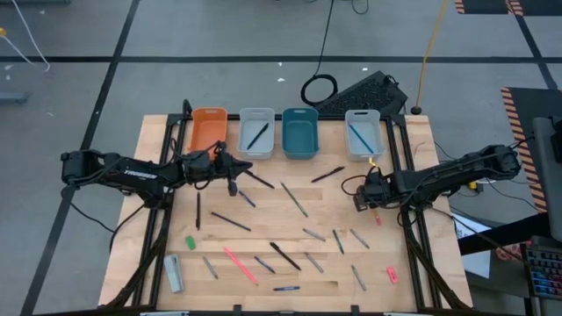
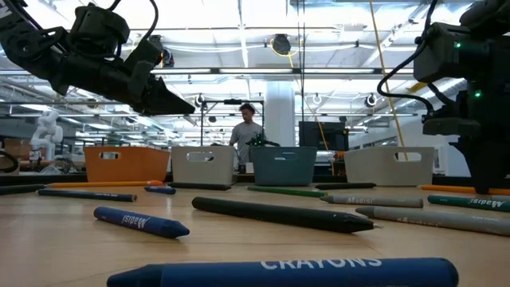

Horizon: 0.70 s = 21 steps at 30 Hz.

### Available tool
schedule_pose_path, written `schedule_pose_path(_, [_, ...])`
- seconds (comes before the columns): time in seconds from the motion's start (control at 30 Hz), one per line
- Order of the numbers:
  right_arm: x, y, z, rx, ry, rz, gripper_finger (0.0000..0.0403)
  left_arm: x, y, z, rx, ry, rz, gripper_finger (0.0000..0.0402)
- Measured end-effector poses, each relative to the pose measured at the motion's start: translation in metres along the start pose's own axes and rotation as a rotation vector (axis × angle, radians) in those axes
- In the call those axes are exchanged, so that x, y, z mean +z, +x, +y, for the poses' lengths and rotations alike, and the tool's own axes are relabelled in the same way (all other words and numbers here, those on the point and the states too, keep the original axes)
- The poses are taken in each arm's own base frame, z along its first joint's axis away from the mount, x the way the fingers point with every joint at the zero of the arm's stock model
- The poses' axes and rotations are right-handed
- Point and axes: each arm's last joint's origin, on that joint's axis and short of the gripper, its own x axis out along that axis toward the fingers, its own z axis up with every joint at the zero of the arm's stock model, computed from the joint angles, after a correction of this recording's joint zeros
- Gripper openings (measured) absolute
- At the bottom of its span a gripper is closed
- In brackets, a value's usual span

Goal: Sort crayons/erasers/pens/pencils in bins
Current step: Put the orange pencil into the blue bin

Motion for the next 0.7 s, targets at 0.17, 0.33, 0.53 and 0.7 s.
schedule_pose_path(0.17, [0.001, -0.013, 0.011, 0.122, -0.039, 0.029, 0.0024, -0.001, 0.0, 0.0, 0.0, 0.001, 0.013, 0.0026])
schedule_pose_path(0.33, [0.005, -0.027, 0.025, 0.357, -0.086, -0.044, 0.002, -0.002, 0.0, 0.0, 0.001, 0.001, 0.016, 0.0026])
schedule_pose_path(0.53, [0.02, -0.051, 0.051, 0.705, -0.164, -0.277, 0.0021, -0.001, 0.0, 0.0, 0.006, 0.001, 0.015, 0.0026])
schedule_pose_path(0.7, [0.046, -0.069, 0.06, 0.868, -0.155, -0.513, 0.0022, 0.0, 0.0, 0.0, 0.009, 0.007, 0.004, 0.0026])
